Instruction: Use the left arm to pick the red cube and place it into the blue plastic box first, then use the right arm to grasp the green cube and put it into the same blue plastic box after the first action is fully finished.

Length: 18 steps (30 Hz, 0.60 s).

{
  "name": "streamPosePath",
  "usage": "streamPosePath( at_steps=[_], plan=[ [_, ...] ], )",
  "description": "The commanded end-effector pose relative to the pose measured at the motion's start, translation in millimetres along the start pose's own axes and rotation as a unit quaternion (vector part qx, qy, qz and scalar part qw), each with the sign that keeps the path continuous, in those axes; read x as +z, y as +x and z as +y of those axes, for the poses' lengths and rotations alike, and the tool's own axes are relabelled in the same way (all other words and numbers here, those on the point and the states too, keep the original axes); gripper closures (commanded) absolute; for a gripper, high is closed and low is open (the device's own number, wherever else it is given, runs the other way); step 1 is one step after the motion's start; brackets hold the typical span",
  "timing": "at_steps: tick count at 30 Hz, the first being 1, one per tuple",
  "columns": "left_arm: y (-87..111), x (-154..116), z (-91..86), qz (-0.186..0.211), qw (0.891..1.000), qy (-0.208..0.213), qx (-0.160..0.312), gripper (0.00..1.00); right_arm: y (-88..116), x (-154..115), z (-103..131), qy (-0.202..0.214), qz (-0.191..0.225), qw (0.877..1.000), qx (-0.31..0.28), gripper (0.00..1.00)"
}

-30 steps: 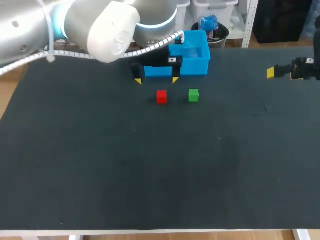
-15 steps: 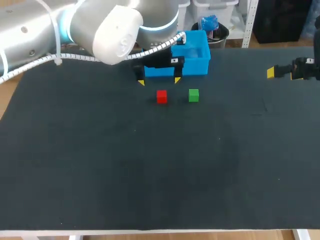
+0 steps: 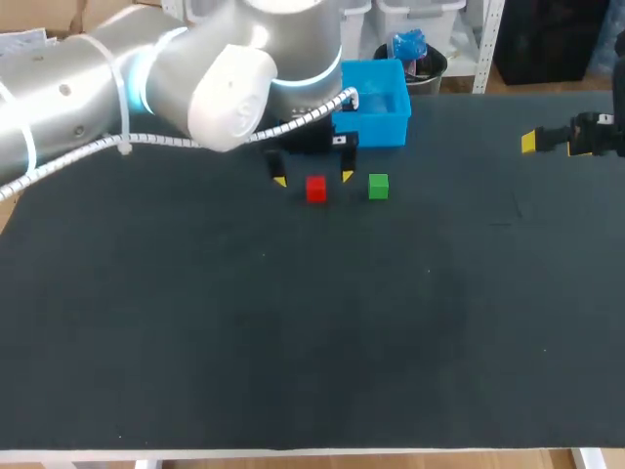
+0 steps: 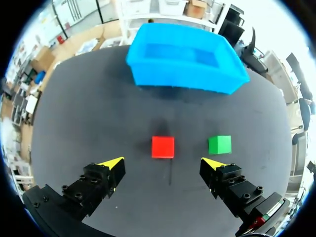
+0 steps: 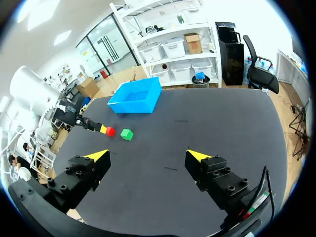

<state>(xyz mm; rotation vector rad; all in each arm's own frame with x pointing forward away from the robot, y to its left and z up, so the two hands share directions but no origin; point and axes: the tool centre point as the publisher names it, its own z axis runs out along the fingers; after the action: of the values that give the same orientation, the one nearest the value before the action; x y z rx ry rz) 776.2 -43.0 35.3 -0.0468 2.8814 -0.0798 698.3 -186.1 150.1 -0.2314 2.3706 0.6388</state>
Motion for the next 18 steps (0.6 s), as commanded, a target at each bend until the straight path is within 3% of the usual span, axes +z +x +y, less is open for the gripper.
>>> streamPosePath(
  at_steps=[1,18],
  plan=[
    [-6.0,12.9,-2.5,0.004,1.000,0.000,-0.001,0.00,-0.4,0.8,0.1,0.001,0.000,1.000,0.000,0.00],
    [-9.0,35.7,-0.2,0.010,1.000,-0.014,-0.009,0.00,-0.4,0.8,0.1,0.001,0.000,1.000,0.000,0.00]
  ],
)
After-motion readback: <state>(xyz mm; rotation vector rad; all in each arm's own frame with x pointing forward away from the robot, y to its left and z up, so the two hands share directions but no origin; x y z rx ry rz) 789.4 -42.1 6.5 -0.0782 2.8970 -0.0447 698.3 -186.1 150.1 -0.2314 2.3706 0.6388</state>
